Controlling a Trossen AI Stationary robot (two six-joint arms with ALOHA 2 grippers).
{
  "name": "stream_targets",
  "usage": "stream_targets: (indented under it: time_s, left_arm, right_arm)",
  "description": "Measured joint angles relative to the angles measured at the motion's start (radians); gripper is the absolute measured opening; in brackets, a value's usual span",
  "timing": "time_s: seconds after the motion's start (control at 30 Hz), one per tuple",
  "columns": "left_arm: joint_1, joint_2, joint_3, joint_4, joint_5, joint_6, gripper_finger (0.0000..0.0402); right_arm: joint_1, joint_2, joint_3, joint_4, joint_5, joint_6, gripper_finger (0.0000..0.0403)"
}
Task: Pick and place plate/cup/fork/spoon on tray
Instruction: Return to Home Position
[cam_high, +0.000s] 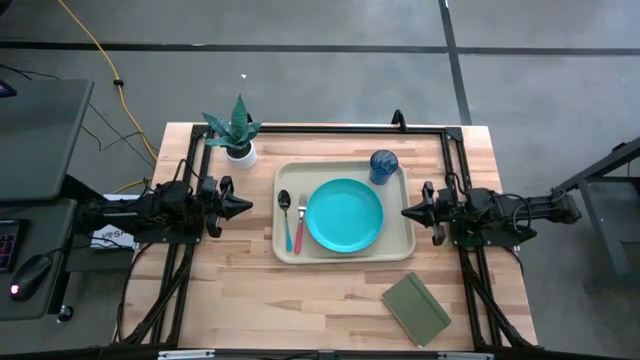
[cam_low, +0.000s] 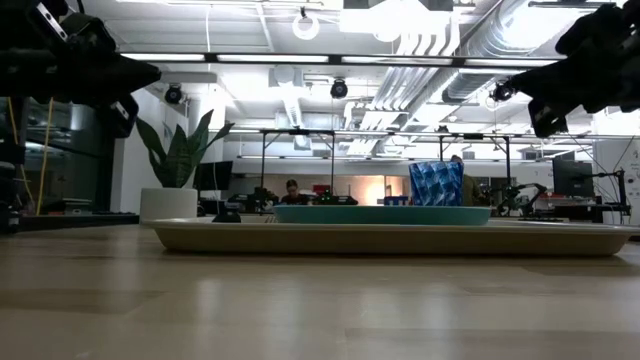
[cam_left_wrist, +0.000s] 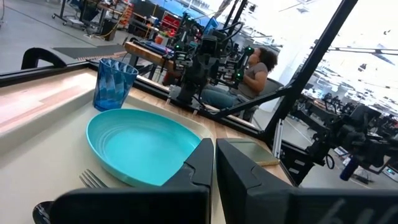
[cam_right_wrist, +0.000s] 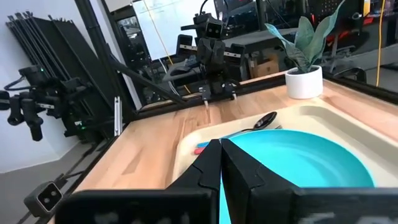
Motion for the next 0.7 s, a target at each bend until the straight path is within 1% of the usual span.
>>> stream_targets:
  time_s: [0.27,0.7]
  left_arm:
    - [0.000,0.000,0.000,0.000,0.000,0.000,0.0000]
    - [0.000,0.000,0.000,0.000,0.000,0.000,0.0000]
  right_arm:
    - [0.000,0.000,0.000,0.000,0.000,0.079,0.0000]
    - [0.000,0.000,0.000,0.000,0.000,0.078,0.0000]
